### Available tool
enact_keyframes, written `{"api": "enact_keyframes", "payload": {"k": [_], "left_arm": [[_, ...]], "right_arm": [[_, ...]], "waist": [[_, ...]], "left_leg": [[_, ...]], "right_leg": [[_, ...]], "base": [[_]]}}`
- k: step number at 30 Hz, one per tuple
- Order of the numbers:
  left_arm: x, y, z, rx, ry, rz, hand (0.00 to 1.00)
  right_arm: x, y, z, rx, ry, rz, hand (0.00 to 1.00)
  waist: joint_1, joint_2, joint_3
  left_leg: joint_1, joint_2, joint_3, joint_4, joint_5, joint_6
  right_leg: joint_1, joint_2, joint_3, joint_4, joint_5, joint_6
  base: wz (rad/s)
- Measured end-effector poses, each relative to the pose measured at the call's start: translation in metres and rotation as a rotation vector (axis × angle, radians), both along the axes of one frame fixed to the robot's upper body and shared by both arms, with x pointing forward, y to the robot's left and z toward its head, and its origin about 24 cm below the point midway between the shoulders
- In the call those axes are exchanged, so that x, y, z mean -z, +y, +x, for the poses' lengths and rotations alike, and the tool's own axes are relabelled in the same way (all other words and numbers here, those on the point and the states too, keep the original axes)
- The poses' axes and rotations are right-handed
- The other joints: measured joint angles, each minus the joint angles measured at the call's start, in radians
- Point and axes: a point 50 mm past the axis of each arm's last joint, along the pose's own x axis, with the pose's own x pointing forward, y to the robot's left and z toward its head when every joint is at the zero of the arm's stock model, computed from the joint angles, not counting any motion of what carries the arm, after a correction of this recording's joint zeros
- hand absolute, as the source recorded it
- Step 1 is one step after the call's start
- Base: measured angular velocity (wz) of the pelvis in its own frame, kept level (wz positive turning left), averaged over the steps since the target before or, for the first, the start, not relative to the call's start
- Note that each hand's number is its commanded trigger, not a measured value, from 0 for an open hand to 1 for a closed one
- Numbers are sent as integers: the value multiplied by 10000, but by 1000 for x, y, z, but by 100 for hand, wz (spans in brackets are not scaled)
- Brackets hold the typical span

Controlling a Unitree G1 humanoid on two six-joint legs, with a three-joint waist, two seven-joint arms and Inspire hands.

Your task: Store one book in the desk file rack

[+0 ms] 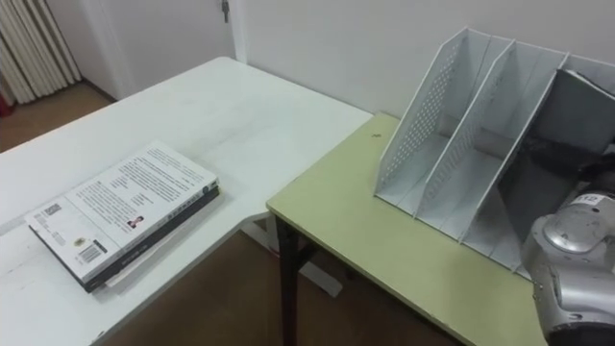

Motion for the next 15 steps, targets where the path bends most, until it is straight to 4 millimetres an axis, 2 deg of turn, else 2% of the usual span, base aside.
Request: {"api": "enact_keyframes", "payload": {"k": [5,15], "left_arm": [[0,1,-1,-38,37,76,0],[0,2,-3,-202,99,33,0]], "right_arm": [[0,0,0,-2,9,-38,0],[-2,1,1,-135,-45,-51,0]], "waist": [[-19,-67,-41],[-20,-69,-39]], "left_leg": [[11,-13,-22,0,0,1],[12,2,-61,-2,0,3]], "right_leg": [[26,-7,-30,-59,2,1],[31,-6,-3,48,5,-3]], "base": [[0],[0]]}}
